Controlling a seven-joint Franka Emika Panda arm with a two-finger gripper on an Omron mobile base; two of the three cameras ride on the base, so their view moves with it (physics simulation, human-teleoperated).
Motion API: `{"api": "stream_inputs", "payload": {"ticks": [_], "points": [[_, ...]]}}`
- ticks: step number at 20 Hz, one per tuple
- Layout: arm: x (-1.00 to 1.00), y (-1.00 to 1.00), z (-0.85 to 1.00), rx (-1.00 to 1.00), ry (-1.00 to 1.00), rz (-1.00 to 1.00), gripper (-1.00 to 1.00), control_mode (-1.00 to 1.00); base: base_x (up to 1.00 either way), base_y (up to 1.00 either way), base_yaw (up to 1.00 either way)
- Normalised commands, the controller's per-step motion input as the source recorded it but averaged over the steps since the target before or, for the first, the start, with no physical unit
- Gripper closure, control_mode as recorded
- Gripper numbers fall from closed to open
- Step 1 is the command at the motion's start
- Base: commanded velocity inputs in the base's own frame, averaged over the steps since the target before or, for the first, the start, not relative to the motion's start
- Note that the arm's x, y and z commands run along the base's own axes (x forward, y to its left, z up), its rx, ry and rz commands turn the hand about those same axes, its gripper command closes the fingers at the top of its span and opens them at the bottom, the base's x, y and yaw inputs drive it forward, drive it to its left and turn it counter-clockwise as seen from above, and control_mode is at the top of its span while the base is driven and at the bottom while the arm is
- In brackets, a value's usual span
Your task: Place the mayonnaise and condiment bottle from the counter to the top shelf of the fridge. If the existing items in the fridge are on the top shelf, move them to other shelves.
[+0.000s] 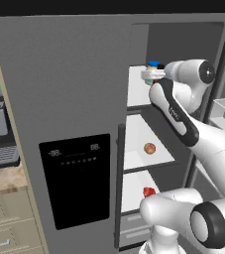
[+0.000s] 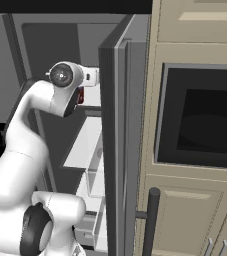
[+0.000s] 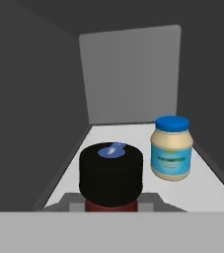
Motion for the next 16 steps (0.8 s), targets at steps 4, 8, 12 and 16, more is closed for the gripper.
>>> {"api": "stream_inputs", "payload": {"ticks": [4,8,12,16], "points": [[0.44,0.14,-0.09,0.02,-0.03,0.00,1.00,-1.00,0.00,0.00,0.00],[0.48,0.12,-0.27,0.00,-0.06,0.00,1.00,-1.00,0.00,0.00,0.00],[0.42,0.00,-0.43,0.00,-0.05,0.01,1.00,-1.00,0.00,0.00,0.00],[0.39,0.03,-0.40,0.00,-0.08,0.01,1.00,-1.00,0.00,0.00,0.00]]}}
